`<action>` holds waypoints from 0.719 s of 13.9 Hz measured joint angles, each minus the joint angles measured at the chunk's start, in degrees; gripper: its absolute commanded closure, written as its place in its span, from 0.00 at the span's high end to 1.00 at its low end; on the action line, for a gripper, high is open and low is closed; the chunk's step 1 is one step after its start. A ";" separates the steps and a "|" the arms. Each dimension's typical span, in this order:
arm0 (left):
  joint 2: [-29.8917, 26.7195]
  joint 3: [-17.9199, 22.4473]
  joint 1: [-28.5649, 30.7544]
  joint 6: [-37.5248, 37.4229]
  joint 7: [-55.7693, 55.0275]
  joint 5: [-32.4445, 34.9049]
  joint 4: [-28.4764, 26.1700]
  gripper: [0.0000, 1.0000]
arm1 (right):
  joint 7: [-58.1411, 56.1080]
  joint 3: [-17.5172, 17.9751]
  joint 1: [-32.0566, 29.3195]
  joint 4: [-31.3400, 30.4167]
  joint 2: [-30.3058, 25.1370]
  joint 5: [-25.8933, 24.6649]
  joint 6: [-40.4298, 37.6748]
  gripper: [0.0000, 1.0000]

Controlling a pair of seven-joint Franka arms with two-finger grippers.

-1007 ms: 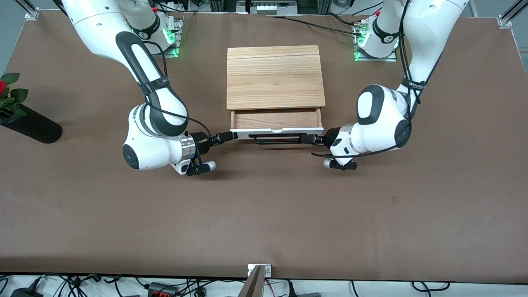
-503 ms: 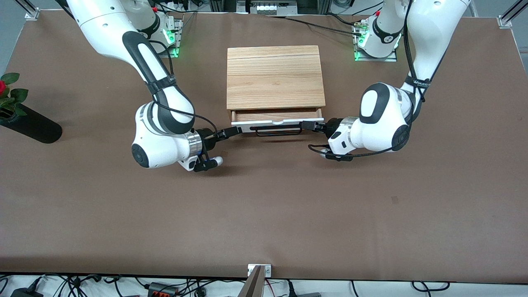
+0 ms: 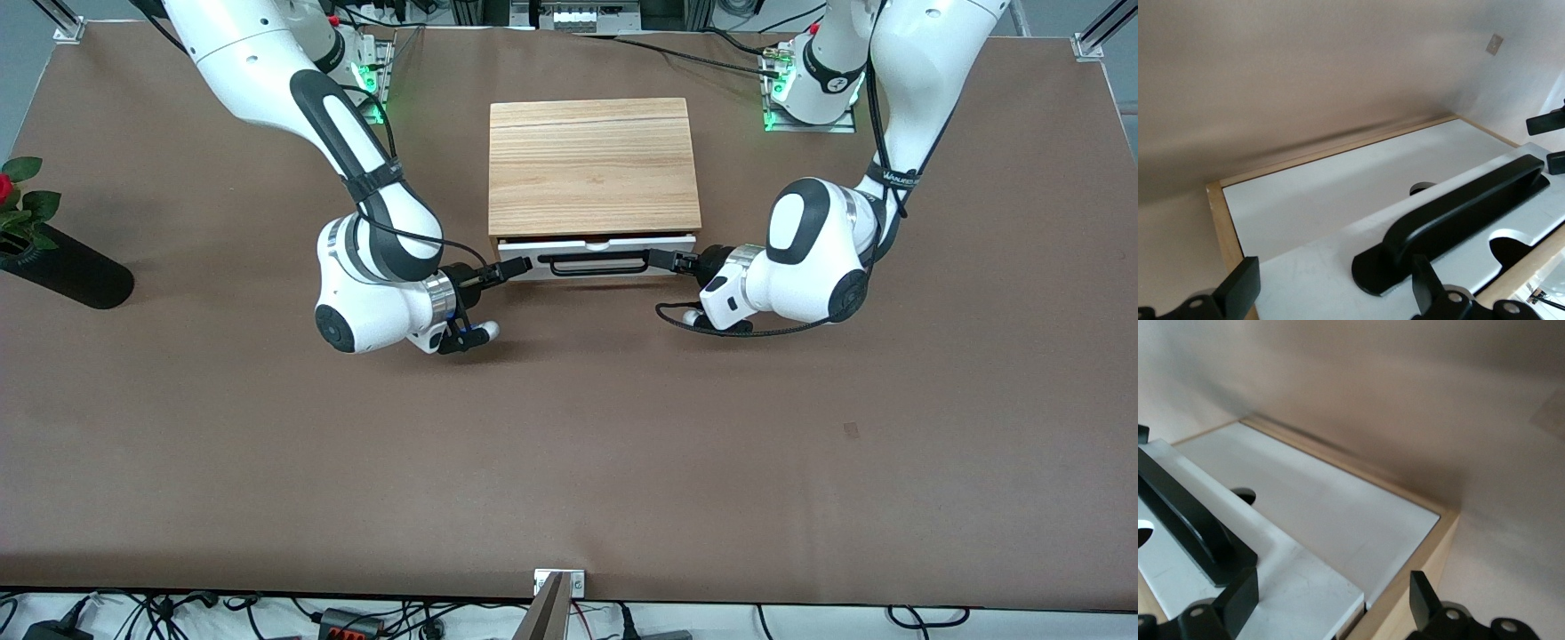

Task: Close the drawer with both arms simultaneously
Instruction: 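Push the drawer front into the cabinet with both grippers together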

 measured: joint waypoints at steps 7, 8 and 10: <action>-0.23 -0.65 0.09 -0.33 0.72 0.00 -1.13 1.00 | 0.00 -0.05 0.01 -0.31 0.10 0.15 -2.44 1.00; -0.23 -0.68 0.13 -0.34 0.79 0.00 -1.13 1.00 | 0.00 -0.05 0.01 -0.30 0.11 0.15 -2.46 1.00; -0.25 -0.73 0.17 -0.34 0.88 0.00 -1.14 1.00 | -0.03 -0.12 -0.03 -0.04 0.10 0.15 -2.79 1.00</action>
